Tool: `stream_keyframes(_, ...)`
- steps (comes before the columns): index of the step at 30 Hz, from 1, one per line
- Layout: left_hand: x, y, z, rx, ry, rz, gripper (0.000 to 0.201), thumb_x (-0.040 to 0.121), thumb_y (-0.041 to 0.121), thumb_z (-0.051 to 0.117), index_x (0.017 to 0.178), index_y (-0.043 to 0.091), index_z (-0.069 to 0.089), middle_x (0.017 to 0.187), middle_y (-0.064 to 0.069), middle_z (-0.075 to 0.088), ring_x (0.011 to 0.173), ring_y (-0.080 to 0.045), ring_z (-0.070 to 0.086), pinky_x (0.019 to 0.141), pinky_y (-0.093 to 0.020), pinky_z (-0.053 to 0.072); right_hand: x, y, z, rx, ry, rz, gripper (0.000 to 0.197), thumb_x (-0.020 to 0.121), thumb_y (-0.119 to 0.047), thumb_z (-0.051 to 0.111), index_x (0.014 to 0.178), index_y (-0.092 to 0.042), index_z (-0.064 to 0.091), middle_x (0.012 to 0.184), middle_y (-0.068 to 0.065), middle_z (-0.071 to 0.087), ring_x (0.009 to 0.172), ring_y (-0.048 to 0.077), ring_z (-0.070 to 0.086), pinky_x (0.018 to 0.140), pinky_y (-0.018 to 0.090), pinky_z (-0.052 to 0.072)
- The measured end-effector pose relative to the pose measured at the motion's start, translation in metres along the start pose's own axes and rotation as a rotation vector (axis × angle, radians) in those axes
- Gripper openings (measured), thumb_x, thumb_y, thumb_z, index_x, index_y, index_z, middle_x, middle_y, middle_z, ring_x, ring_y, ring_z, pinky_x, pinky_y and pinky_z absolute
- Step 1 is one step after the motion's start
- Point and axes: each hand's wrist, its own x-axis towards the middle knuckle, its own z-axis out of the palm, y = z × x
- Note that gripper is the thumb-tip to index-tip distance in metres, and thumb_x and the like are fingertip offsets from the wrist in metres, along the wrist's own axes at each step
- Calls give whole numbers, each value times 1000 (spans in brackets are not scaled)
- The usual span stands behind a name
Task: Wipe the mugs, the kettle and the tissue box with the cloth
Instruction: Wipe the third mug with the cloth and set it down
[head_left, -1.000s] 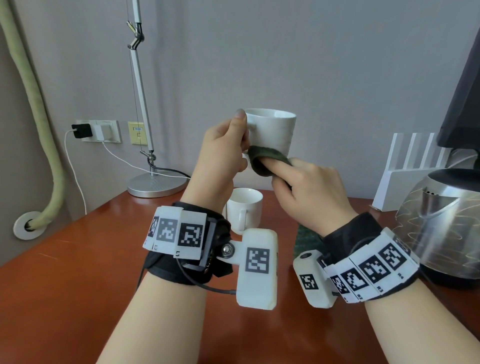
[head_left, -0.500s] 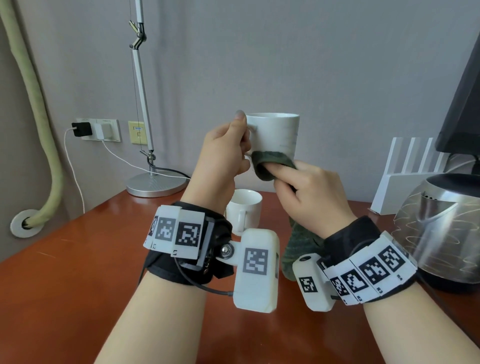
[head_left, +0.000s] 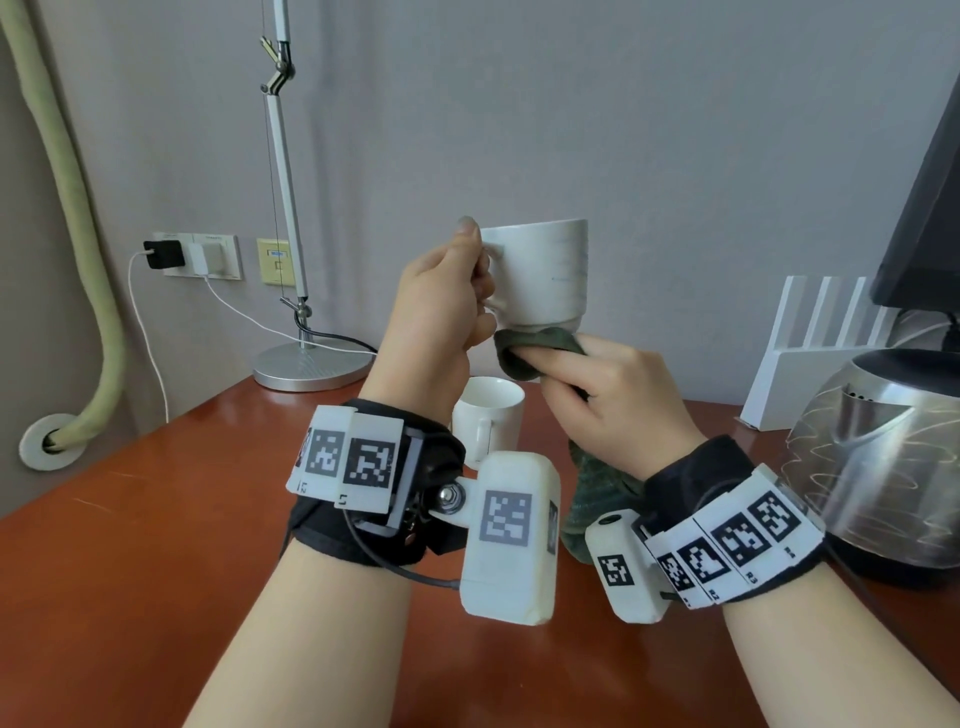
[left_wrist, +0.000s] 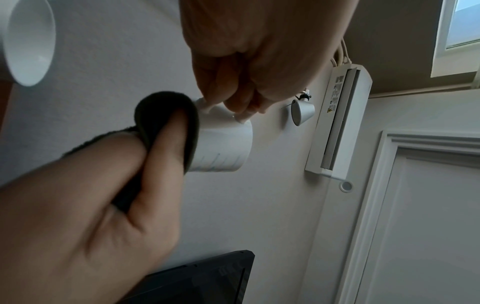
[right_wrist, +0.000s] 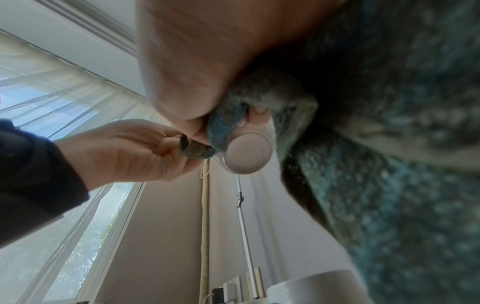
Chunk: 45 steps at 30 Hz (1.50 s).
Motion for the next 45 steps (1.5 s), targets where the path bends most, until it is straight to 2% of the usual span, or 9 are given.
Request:
stream_keyframes(3, -1, -1, 1, -1, -6, -15, 43, 105, 27, 45, 65, 13, 44, 50, 7, 31, 39, -7, 20, 36, -16, 17, 0, 2, 2, -43, -22, -18, 40, 87, -14, 43, 111, -26, 72, 79, 2, 67, 55, 28, 56, 43, 29, 44)
stream_keyframes(9, 0, -1, 0, -6, -21, -19, 42, 105, 27, 45, 65, 13, 43, 50, 7, 30, 41, -8, 19, 36, -16, 17, -5, 13, 0, -103, 50, 36, 36, 83, -13, 44, 95, -23, 77, 59, 2, 50, 45, 27, 45, 38, 25, 35)
stream_keyframes(15, 3, -1, -4, -48, 28, -29, 42, 106, 27, 43, 66, 14, 44, 51, 7, 31, 40, -7, 19, 36, -16, 16, -15, 27, 2, 111, 313, 187, 32, 84, -6, 48, 97, -10, 76, 70, 1, 63, 52, 19, 49, 51, 26, 39)
stream_keyframes(18, 5, -1, -8, -64, 61, -46, 42, 106, 28, 42, 66, 15, 42, 49, 7, 30, 40, -8, 17, 37, -16, 14, -14, 24, 0, 102, 395, 130, 30, 85, -1, 50, 102, -5, 74, 77, 9, 67, 52, 20, 51, 49, 27, 42)
stream_keyframes(22, 3, -1, -4, -71, 77, -63, 43, 106, 28, 40, 65, 14, 39, 43, 9, 29, 38, -8, 15, 36, -16, 15, -6, 7, 3, -56, 212, -16, 30, 89, -6, 51, 110, -10, 72, 77, 9, 65, 49, 23, 49, 44, 26, 40)
stream_keyframes(26, 0, -1, 1, -92, 55, -79, 43, 107, 28, 39, 66, 14, 39, 43, 10, 28, 36, -7, 15, 34, -15, 16, -9, 8, 12, -159, 29, 53, 35, 92, -16, 43, 118, -16, 65, 68, 5, 54, 46, 27, 46, 39, 26, 34)
stream_keyframes(33, -2, -2, 4, -77, 35, -44, 43, 107, 27, 37, 66, 14, 39, 44, 10, 27, 37, -7, 15, 35, -15, 16, -12, 17, 13, -137, 128, 251, 43, 92, -23, 37, 125, -15, 62, 74, 9, 60, 52, 35, 50, 47, 28, 38)
stream_keyframes(39, -2, -2, 5, -87, 60, -57, 43, 107, 27, 38, 67, 13, 42, 42, 10, 29, 35, -7, 18, 34, -14, 19, -12, 13, 16, -130, 61, 150, 37, 94, -21, 39, 125, -22, 60, 76, 5, 61, 50, 29, 50, 42, 27, 40)
stream_keyframes(45, 0, -2, 2, -140, 88, -69, 43, 107, 28, 39, 66, 14, 40, 41, 11, 29, 34, -6, 18, 34, -15, 18, -14, 20, 11, -106, 99, 241, 40, 94, -25, 38, 123, -19, 64, 79, 6, 63, 55, 32, 52, 45, 29, 43)
